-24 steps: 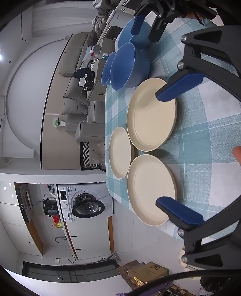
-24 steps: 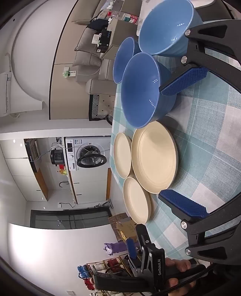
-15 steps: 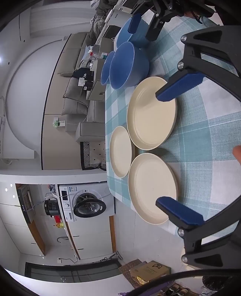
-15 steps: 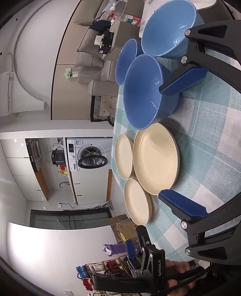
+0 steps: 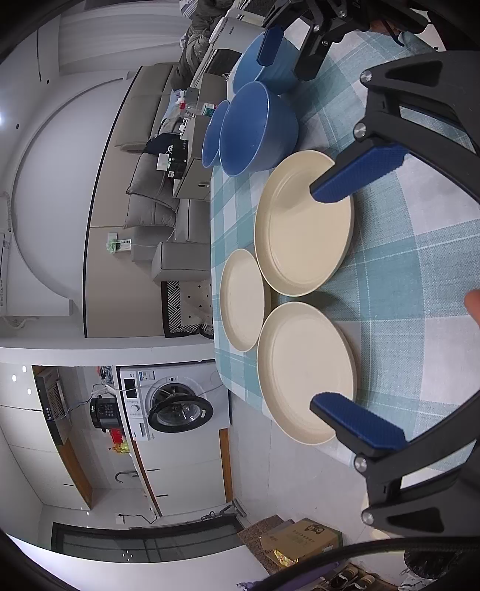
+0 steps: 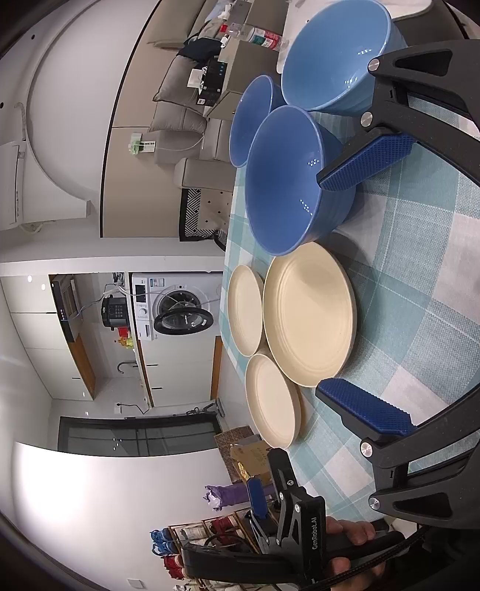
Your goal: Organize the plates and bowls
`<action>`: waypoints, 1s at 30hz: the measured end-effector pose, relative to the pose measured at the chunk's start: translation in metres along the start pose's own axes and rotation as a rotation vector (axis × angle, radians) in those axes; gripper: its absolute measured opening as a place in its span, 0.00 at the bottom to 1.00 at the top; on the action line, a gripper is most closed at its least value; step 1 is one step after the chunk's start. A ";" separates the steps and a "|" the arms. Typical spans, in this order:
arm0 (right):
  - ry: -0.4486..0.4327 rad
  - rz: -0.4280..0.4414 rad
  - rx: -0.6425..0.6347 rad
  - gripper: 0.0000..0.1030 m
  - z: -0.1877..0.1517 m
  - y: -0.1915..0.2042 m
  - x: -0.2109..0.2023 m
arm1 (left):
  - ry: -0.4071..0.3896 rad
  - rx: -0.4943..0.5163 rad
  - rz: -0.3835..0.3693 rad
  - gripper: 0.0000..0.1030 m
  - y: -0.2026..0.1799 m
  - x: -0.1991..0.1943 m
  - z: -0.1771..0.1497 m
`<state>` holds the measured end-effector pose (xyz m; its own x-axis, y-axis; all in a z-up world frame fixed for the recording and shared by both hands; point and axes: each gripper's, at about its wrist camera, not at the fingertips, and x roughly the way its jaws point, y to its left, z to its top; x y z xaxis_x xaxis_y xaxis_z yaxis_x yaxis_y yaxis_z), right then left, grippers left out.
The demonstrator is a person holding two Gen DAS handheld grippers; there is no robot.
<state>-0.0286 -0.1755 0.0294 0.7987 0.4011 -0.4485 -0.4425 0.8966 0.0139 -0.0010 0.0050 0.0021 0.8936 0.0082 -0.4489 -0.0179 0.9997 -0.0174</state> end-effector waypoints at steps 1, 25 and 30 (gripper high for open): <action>0.000 0.000 -0.001 1.00 0.000 0.001 0.001 | 0.001 0.000 0.000 1.00 0.001 0.000 0.000; -0.009 -0.011 0.003 1.00 0.004 -0.001 0.003 | -0.002 -0.001 0.008 1.00 0.002 0.004 -0.001; -0.010 -0.006 0.007 1.00 0.005 -0.001 0.004 | -0.004 -0.001 0.010 1.00 0.002 0.004 0.000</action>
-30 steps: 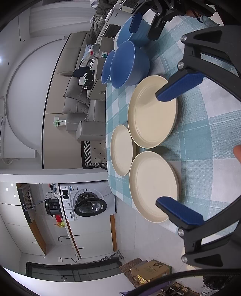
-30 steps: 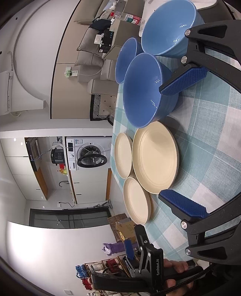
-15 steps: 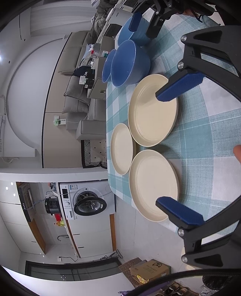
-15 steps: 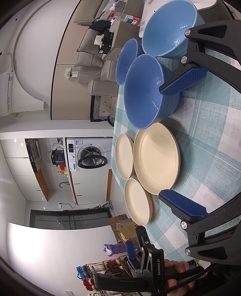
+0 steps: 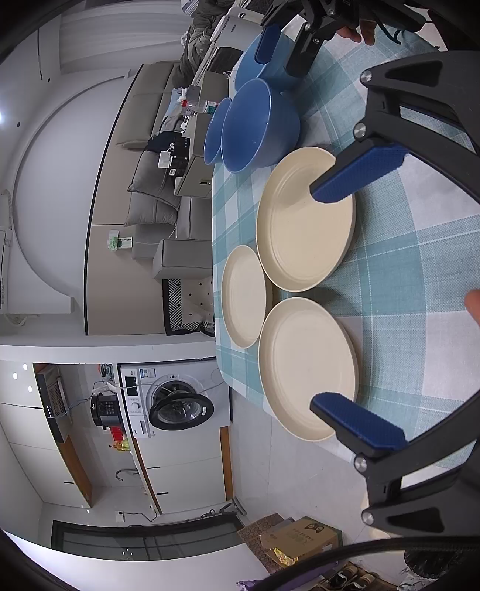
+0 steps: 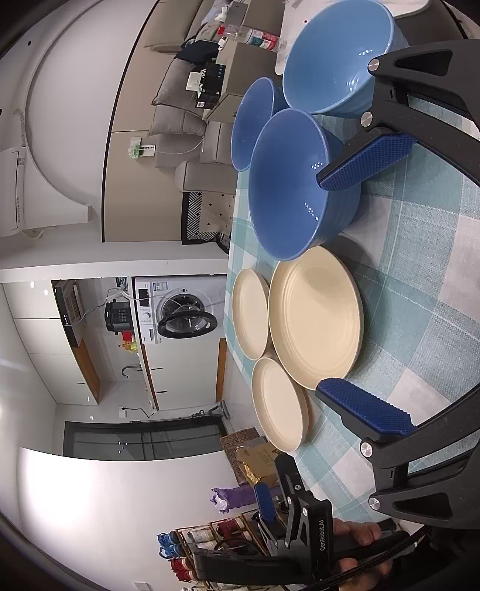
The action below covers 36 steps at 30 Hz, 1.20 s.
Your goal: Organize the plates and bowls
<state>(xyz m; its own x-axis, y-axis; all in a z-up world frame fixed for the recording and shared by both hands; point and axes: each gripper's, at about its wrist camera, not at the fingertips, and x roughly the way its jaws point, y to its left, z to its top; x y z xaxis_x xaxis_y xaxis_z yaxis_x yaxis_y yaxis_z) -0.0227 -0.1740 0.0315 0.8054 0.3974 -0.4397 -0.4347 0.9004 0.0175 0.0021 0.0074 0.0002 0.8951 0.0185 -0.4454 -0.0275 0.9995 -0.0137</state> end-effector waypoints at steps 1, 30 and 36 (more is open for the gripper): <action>-0.002 -0.001 -0.004 1.00 0.000 0.001 0.000 | 0.000 0.000 0.001 1.00 0.000 0.000 0.000; 0.005 0.034 -0.046 1.00 0.029 0.016 0.014 | -0.008 0.010 0.035 1.00 0.012 0.007 0.014; 0.013 0.044 -0.039 1.00 0.040 0.019 0.019 | -0.026 -0.007 0.034 1.00 0.022 0.007 0.029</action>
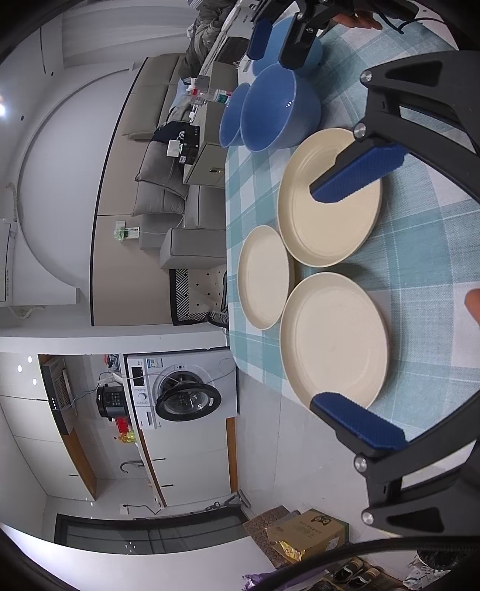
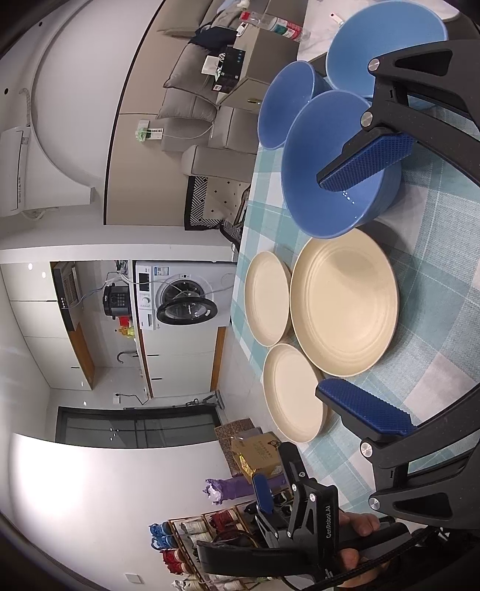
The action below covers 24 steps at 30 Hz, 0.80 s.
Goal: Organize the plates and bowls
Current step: 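Move both open grippers forward to the rim of the nearest cream plate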
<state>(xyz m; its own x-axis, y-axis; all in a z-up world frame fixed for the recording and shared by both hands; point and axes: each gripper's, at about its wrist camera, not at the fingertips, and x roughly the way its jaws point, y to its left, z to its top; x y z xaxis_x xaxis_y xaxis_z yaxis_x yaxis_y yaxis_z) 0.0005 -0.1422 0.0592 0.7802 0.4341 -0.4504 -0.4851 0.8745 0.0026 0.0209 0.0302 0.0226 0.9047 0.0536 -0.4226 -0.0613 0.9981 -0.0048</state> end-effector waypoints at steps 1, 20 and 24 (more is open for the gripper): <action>0.001 0.002 0.002 1.00 0.002 0.000 0.001 | -0.002 -0.003 -0.001 1.00 0.001 0.001 0.002; 0.043 0.046 0.004 1.00 0.046 0.003 0.048 | 0.020 -0.036 -0.014 1.00 0.025 0.031 0.031; 0.048 0.043 0.003 1.00 0.059 0.003 0.057 | 0.029 -0.042 -0.020 1.00 0.026 0.040 0.037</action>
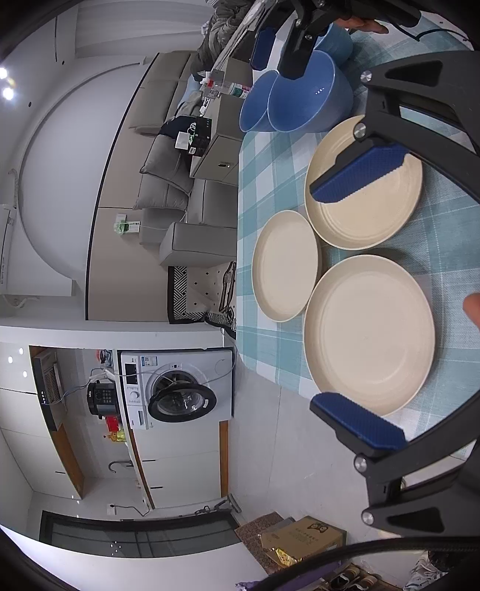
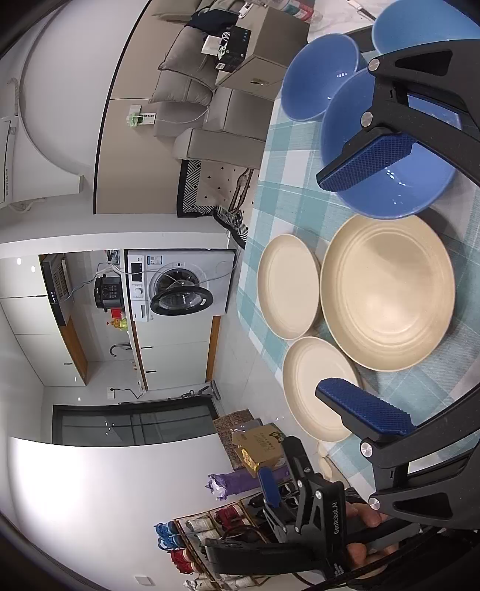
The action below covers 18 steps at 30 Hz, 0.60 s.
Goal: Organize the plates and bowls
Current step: 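Move both open grippers forward to the rim of the nearest cream plate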
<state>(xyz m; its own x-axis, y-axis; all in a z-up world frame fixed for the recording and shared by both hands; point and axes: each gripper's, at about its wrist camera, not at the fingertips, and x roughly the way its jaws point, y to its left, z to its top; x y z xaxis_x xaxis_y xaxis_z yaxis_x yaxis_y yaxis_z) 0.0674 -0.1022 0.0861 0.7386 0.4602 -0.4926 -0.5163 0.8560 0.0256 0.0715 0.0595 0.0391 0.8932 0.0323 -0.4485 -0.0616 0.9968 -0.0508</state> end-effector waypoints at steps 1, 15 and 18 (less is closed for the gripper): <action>0.001 0.002 0.000 1.00 0.002 0.000 0.002 | 0.001 0.000 0.002 1.00 0.000 0.002 0.001; 0.024 0.023 0.026 1.00 0.031 -0.009 0.028 | 0.010 -0.037 0.019 1.00 0.013 0.034 0.025; 0.041 0.013 0.014 1.00 0.036 -0.011 0.037 | 0.022 -0.034 0.027 1.00 0.017 0.043 0.030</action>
<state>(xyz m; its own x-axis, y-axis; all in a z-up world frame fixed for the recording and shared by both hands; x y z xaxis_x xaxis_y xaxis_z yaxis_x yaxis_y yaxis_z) 0.1158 -0.0858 0.0989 0.7137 0.4614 -0.5270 -0.5193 0.8535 0.0439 0.1226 0.0805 0.0454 0.8809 0.0570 -0.4699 -0.1009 0.9925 -0.0689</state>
